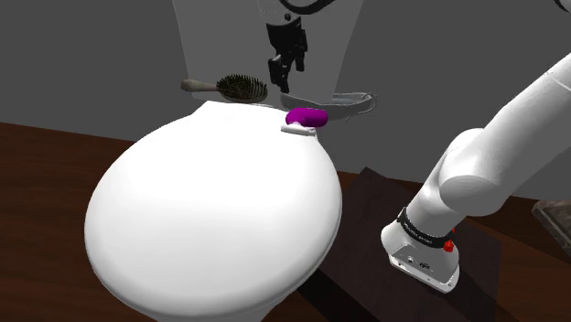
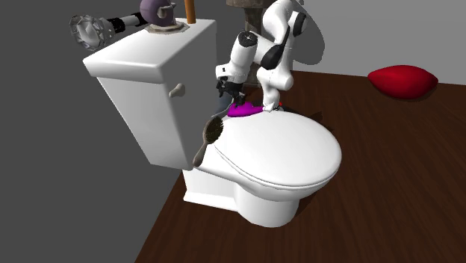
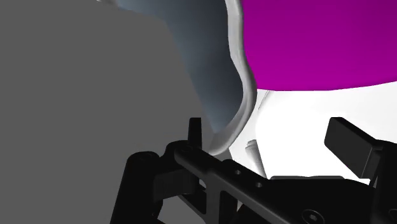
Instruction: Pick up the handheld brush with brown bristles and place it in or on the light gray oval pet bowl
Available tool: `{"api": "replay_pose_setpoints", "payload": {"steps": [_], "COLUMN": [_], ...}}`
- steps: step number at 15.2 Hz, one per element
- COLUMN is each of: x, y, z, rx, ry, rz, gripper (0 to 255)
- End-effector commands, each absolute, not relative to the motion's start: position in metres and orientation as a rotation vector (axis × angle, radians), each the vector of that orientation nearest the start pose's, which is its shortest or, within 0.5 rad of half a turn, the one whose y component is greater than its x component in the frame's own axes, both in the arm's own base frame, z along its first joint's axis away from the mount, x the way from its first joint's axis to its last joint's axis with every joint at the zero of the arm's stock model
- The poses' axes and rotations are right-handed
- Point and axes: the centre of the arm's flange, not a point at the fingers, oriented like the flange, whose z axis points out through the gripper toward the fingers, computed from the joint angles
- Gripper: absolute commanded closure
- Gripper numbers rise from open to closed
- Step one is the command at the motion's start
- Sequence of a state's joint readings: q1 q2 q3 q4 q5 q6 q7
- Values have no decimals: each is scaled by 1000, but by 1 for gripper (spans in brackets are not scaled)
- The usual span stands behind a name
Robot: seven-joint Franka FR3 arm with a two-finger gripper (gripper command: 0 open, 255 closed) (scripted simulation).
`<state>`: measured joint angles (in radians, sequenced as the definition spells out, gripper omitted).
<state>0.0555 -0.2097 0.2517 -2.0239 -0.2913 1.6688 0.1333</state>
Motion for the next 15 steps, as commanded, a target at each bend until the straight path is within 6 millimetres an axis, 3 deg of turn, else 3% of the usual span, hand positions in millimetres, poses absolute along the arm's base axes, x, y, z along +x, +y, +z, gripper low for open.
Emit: {"api": "replay_pose_setpoints", "payload": {"steps": [1, 15], "x": [484, 607], "y": [144, 284], "z": [525, 481], "rx": [-3523, -3773], "ry": [-422, -764], "rz": [108, -86], "gripper": [0, 0]}}
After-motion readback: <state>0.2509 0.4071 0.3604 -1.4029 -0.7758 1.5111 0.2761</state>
